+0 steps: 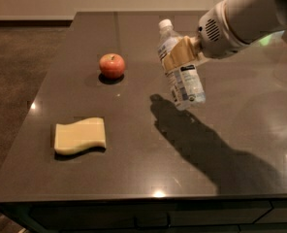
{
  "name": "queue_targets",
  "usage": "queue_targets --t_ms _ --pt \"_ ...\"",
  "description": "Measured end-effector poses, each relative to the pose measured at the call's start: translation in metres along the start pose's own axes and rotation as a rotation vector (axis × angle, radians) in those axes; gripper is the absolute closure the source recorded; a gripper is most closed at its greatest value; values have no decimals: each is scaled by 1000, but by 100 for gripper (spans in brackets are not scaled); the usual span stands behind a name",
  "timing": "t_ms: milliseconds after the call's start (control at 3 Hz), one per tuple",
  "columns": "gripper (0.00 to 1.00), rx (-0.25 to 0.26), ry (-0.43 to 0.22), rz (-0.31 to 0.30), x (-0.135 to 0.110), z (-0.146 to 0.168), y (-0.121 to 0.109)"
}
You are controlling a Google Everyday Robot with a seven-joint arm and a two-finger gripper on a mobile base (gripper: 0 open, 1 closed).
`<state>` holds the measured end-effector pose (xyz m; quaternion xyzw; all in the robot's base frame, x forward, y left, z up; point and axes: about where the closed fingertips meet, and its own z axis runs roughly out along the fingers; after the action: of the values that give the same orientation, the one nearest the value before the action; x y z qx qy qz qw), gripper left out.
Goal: Place blue plastic bottle upright
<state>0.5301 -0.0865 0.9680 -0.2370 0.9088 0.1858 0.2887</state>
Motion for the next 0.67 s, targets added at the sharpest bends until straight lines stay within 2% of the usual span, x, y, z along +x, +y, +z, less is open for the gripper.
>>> queue_targets --t_ms 333,667 --pt "100 0 0 -28 0 0 1" --pt "100 -25 -14 -12 1 0 1"
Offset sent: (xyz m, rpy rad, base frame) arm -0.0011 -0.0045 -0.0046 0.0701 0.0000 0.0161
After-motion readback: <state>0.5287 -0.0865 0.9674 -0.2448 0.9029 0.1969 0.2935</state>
